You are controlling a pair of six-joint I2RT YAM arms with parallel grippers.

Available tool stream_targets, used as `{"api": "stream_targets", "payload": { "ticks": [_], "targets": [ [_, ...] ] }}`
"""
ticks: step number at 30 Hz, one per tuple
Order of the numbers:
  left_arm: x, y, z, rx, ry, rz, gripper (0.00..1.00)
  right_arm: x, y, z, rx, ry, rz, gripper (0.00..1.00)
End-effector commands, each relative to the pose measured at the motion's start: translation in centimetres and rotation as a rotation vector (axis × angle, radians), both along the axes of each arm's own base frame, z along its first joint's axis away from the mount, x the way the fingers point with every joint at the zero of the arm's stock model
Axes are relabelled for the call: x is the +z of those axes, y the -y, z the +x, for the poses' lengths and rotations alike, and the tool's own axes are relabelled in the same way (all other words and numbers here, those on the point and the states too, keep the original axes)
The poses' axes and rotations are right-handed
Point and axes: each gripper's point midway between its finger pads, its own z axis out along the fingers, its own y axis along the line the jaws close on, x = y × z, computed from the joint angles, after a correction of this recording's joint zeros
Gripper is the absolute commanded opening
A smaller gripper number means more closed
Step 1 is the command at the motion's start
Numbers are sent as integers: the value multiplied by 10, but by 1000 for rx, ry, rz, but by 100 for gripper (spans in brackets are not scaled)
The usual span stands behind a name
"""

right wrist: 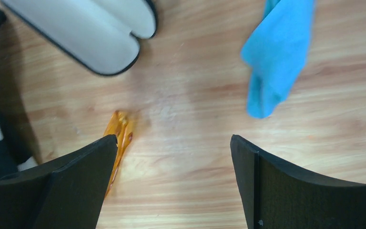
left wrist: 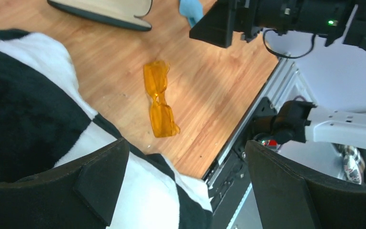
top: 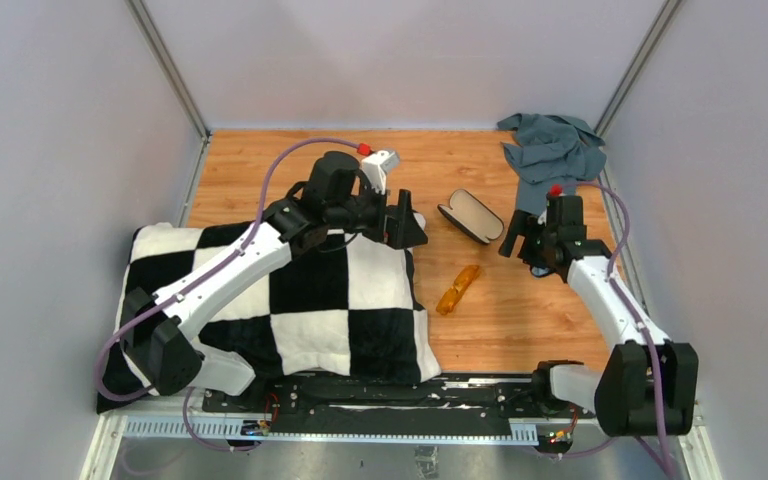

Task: Organize the sunglasses
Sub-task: Adjust the sunglasses case at the center of the board, then move the sunglasses to the center of the board.

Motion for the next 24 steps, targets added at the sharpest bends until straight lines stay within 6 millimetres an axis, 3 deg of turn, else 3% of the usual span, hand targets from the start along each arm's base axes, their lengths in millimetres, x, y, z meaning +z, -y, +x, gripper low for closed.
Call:
{"api": "stream_targets", "payload": {
  "ticks": [1,6,10,13,19,24],
  "targets": [
    [-11,3,3,2,25,75,100,-8,-41,-26,50,-2,219,93],
    [-9,9,6,5,23,48,100,-37,-86,-62,28,-45,344,91],
    [-8,15,6,-12,9,26,100,-47,-127,-74,98,-43,434,89],
    [-9,16,5,-18,1,26,100,-52,-144,-71,161,-65,419,90],
    [-7,13,3,-9,12,27,100,-59,-167,-45,210,-52,447,90],
    [-7,9,4,1,20,41,100,-54,-204,-25,302,-31,518,90]
  ]
}}
